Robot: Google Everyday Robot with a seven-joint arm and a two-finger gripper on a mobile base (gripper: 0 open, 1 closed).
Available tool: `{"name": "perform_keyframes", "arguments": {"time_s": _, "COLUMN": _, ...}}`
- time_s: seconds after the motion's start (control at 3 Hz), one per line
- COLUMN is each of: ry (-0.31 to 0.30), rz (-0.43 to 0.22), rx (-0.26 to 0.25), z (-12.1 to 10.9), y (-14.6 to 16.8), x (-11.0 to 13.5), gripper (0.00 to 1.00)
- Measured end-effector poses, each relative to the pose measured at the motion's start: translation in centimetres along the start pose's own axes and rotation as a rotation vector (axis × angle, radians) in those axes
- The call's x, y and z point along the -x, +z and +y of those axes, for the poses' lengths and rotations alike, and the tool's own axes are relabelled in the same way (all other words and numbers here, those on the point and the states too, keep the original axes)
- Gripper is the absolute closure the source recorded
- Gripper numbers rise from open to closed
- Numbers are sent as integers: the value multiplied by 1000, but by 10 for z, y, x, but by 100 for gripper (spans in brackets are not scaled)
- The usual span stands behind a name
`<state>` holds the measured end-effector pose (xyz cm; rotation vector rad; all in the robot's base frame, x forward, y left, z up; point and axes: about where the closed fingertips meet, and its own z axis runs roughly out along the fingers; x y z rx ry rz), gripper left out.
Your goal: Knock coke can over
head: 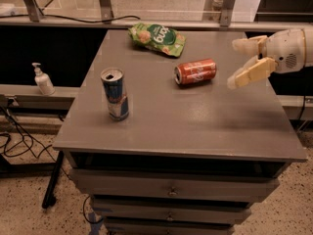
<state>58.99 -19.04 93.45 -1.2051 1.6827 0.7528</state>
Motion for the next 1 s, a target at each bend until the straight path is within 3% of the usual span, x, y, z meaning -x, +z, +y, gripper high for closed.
{"name": "perform_keyframes", "arguments": {"time_s": 0.67, "ry": -62, "rz": -4, "rx": -107, "z": -33, "y": -40, "x": -9, "gripper": 0}}
{"name": "perform_keyframes", "arguments": {"time_s": 1.0, "ry": -67, "rz": -6, "rx": -113, "z": -35, "y": -42, "x": -6, "gripper": 0}}
